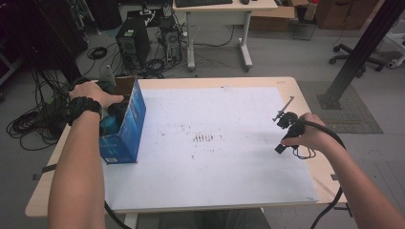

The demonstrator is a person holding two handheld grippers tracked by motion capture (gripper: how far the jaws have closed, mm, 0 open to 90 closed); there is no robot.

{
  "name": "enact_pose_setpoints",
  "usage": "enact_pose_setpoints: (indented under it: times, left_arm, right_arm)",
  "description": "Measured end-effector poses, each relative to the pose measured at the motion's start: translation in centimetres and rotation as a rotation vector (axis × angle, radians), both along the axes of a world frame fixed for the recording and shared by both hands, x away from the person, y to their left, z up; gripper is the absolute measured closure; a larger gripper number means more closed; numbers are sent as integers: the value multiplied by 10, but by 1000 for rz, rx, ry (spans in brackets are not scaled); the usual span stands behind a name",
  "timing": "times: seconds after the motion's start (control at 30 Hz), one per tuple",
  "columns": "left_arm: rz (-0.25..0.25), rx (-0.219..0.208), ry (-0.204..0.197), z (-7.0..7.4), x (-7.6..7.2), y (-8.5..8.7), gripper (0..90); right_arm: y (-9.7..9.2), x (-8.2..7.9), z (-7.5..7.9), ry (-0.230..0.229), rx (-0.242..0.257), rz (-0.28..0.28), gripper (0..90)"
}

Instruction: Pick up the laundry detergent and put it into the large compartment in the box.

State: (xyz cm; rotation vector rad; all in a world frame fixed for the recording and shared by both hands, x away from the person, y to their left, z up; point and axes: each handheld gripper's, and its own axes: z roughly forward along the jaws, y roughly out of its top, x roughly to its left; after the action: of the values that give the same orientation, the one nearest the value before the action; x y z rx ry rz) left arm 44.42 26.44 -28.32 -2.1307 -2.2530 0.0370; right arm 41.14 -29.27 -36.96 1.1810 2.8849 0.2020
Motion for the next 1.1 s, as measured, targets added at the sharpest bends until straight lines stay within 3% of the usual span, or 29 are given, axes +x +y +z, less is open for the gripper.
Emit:
enact_pose_setpoints:
  times: [1.1]
  left_arm:
    - [-3, 8, -10, -2, -1, -2, 371]
  right_arm:
    - [-1, -1, -3, 2, 6, -5, 220]
